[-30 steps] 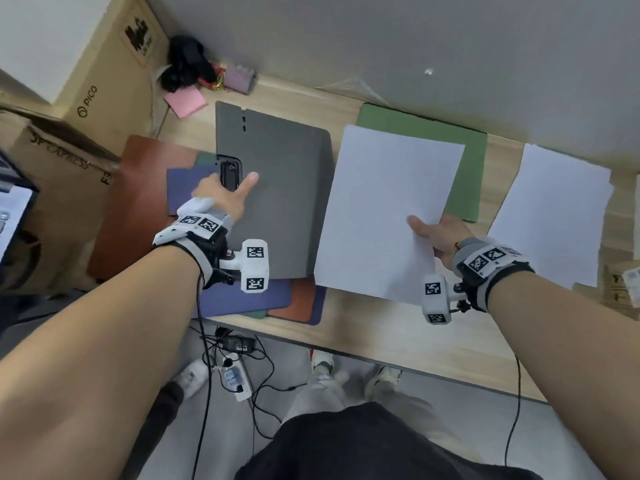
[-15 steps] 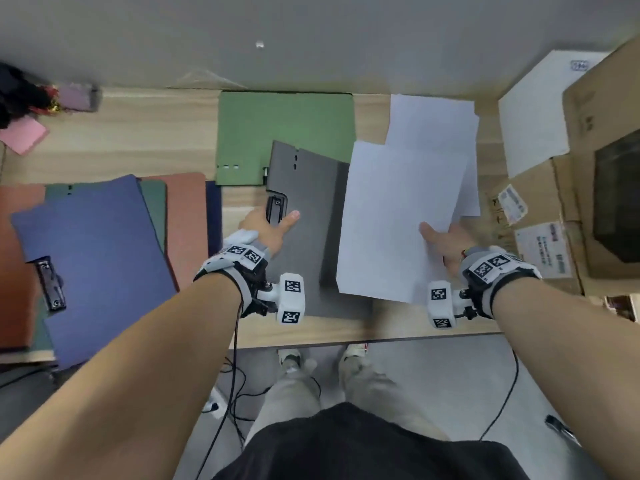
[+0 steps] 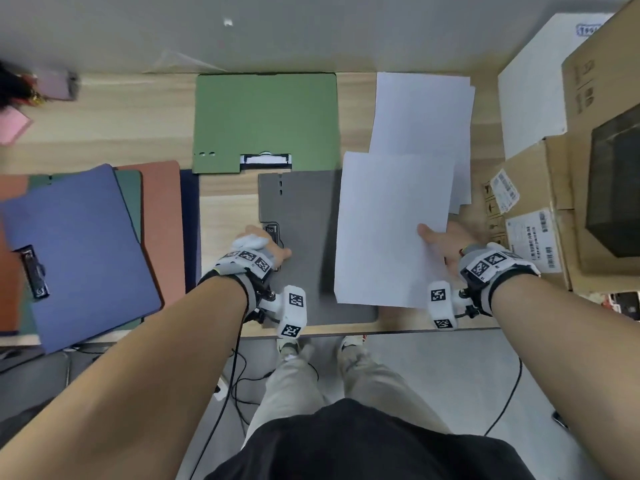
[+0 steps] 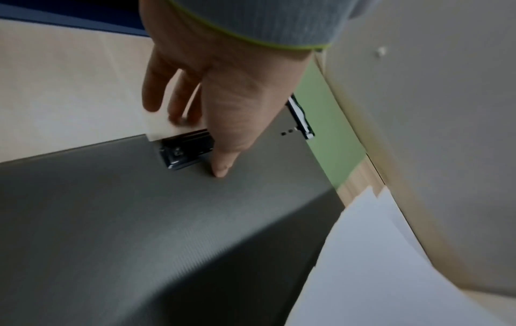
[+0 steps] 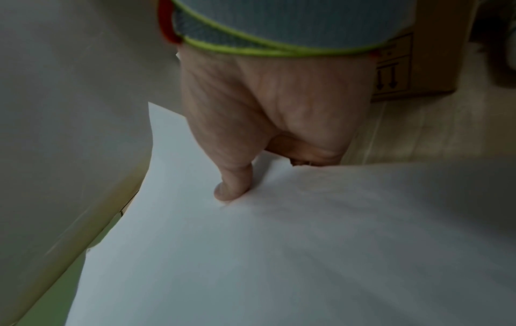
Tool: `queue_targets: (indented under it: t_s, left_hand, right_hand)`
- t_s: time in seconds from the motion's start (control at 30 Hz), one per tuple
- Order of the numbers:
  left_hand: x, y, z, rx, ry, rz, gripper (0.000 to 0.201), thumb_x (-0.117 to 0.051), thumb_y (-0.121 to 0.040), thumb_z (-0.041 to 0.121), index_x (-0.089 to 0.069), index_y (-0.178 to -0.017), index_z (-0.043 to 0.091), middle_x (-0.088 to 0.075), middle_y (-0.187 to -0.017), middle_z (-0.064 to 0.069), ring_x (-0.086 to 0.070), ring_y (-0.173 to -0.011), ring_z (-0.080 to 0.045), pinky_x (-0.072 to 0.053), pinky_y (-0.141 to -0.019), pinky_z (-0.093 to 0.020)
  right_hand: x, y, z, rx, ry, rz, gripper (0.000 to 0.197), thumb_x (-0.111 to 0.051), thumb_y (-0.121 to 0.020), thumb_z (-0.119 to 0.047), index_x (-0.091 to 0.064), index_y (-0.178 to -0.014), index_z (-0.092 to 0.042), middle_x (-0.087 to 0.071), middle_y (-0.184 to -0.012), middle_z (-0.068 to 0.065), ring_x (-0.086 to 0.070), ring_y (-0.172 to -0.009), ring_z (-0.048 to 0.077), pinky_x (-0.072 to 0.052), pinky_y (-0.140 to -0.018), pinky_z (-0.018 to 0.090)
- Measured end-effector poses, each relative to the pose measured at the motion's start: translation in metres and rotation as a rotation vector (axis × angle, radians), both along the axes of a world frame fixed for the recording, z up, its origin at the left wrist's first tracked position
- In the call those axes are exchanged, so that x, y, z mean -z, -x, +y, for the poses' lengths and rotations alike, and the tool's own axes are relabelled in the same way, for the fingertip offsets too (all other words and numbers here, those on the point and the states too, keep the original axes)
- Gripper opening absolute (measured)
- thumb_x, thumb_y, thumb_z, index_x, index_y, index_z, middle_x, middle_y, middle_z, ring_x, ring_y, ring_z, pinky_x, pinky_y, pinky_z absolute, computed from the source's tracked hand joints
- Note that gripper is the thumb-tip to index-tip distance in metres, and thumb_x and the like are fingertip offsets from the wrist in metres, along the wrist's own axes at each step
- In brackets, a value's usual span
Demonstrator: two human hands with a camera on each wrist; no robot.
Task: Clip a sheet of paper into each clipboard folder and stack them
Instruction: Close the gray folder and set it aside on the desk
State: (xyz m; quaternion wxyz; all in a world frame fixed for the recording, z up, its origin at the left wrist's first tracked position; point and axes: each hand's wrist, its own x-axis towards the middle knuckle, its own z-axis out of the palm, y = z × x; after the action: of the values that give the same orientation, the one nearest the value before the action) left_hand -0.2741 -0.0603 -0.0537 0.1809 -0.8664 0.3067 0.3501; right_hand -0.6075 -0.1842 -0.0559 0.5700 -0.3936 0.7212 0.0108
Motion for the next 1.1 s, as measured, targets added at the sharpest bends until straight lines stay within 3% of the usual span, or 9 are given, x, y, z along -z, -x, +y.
queue_targets:
  t_s: [0.07, 0.13, 0.2, 0.3, 0.57, 0.73, 0.83, 0.97, 1.1]
  left_hand:
    - [-0.008, 0.002, -0.016, 0.087, 0.084, -0.067, 0.085, -0.078, -0.073, 0.055, -0.041, -0.134, 0.008, -0.054, -0.127, -0.012, -0.056, -0.113, -0.03, -0.05, -0.089, -0.037]
    - [-0.015, 0.003, -0.037, 0.194, 0.249, -0.09, 0.088, -0.086, -0.07, 0.044, -0.038, -0.136, 0.011, -0.045, -0.135, -0.012, -0.046, -0.122, -0.03, -0.047, -0.094, -0.042]
    - [-0.018, 0.007, -0.061, 0.385, 0.349, -0.056, 0.096, -0.089, -0.064, 0.046, -0.038, -0.14, 0.018, -0.042, -0.141, -0.007, -0.041, -0.127, -0.03, -0.046, -0.098, -0.046]
    - [-0.013, 0.017, -0.089, 0.541, 0.29, 0.011, 0.108, -0.09, -0.059, 0.051, -0.033, -0.147, 0.024, -0.035, -0.148, -0.002, -0.036, -0.134, -0.029, -0.043, -0.101, -0.048]
    - [0.007, 0.032, -0.094, 0.667, 0.215, -0.007, 0.13, -0.096, -0.043, 0.054, -0.024, -0.147, 0.022, -0.035, -0.137, -0.01, -0.038, -0.126, -0.032, -0.046, -0.096, -0.05]
    - [0.009, 0.031, -0.088, 0.717, 0.211, -0.017, 0.128, -0.094, -0.036, 0.059, -0.029, -0.14, 0.022, -0.034, -0.131, -0.009, -0.039, -0.12, -0.03, -0.046, -0.091, -0.046]
    - [0.008, 0.031, -0.088, 0.71, 0.201, 0.003, 0.13, -0.095, -0.037, 0.058, -0.028, -0.141, 0.02, -0.034, -0.133, -0.008, -0.037, -0.122, -0.03, -0.045, -0.094, -0.047]
    - [0.006, 0.03, -0.088, 0.693, 0.206, 0.03, 0.124, -0.096, -0.039, 0.054, -0.032, -0.138, 0.016, -0.035, -0.131, -0.009, -0.038, -0.121, -0.03, -0.045, -0.096, -0.047]
    - [0.007, 0.029, -0.087, 0.684, 0.229, 0.03, 0.12, -0.097, -0.038, 0.051, -0.034, -0.134, 0.016, -0.036, -0.129, -0.008, -0.039, -0.117, -0.028, -0.045, -0.091, -0.042]
  right_hand:
    - [-0.002, -0.001, -0.005, -0.02, 0.034, -0.001, 0.06, -0.07, -0.075, -0.059, -0.064, -0.121, -0.022, -0.068, -0.121, -0.001, -0.063, -0.11, 0.027, -0.047, -0.101, 0.05]
    - [-0.011, -0.006, -0.007, -0.034, 0.065, -0.003, 0.046, -0.065, -0.088, -0.047, -0.062, -0.124, -0.02, -0.066, -0.123, -0.001, -0.061, -0.111, 0.026, -0.046, -0.103, 0.046]
    - [-0.013, -0.006, -0.01, -0.054, 0.083, 0.015, 0.043, -0.062, -0.091, -0.045, -0.062, -0.125, -0.019, -0.066, -0.12, -0.002, -0.061, -0.108, 0.024, -0.046, -0.1, 0.041]
    - [-0.008, 0.0, -0.011, -0.034, 0.09, 0.012, 0.042, -0.062, -0.091, -0.044, -0.062, -0.124, -0.019, -0.066, -0.117, -0.001, -0.062, -0.105, 0.024, -0.048, -0.091, 0.037]
    - [-0.002, 0.004, -0.006, 0.087, 0.038, -0.037, 0.025, -0.064, -0.091, -0.04, -0.063, -0.109, -0.023, -0.067, -0.112, 0.0, -0.063, -0.102, 0.025, -0.049, -0.095, 0.042]
    - [0.012, 0.005, -0.009, 0.143, -0.01, -0.057, 0.065, -0.073, -0.07, -0.057, -0.064, -0.121, -0.018, -0.068, -0.12, 0.002, -0.063, -0.111, 0.029, -0.045, -0.103, 0.052]
    - [0.015, 0.0, -0.01, 0.147, -0.003, -0.066, 0.072, -0.073, -0.058, -0.061, -0.064, -0.117, -0.021, -0.069, -0.118, -0.001, -0.063, -0.111, 0.026, -0.046, -0.103, 0.051]
    - [0.013, -0.007, -0.01, 0.132, -0.004, -0.038, 0.072, -0.073, -0.064, -0.06, -0.062, -0.122, -0.019, -0.067, -0.121, 0.0, -0.062, -0.113, 0.027, -0.045, -0.103, 0.05]
    - [0.009, -0.013, -0.01, 0.111, 0.029, -0.033, 0.047, -0.068, -0.087, -0.042, -0.061, -0.125, -0.016, -0.066, -0.123, 0.001, -0.06, -0.114, 0.026, -0.044, -0.105, 0.046]
